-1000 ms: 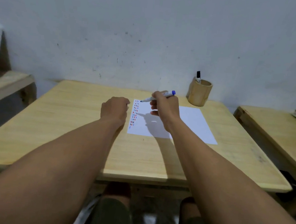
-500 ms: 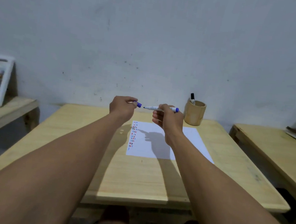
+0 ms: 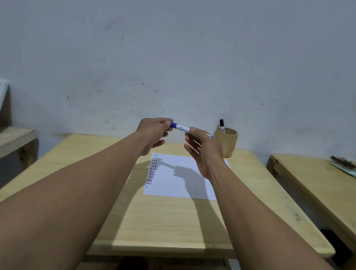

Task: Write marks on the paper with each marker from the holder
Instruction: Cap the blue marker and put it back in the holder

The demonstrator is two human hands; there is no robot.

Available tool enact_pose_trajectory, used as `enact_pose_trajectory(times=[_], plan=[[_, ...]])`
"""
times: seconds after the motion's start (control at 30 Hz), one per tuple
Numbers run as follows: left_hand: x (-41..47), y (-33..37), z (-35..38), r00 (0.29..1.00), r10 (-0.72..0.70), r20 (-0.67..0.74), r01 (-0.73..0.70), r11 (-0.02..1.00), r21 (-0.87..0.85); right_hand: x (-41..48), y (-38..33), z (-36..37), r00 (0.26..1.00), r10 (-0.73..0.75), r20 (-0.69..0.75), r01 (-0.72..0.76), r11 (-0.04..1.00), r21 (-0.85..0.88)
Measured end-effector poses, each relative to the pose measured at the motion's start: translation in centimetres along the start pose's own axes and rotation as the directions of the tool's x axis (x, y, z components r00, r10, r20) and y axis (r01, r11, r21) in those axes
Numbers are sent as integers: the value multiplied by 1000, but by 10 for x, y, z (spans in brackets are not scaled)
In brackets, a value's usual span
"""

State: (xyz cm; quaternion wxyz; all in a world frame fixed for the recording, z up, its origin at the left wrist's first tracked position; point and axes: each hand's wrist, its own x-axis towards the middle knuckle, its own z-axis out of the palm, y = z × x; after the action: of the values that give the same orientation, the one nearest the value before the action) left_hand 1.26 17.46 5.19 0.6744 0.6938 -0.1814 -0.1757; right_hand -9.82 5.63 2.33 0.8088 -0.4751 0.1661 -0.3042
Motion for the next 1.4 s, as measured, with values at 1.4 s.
enact_pose_trajectory(times=[1.4], plan=[[79, -32, 159, 959, 270, 89, -271, 773, 574, 103, -103, -106, 931, -363, 33, 203, 440, -875]])
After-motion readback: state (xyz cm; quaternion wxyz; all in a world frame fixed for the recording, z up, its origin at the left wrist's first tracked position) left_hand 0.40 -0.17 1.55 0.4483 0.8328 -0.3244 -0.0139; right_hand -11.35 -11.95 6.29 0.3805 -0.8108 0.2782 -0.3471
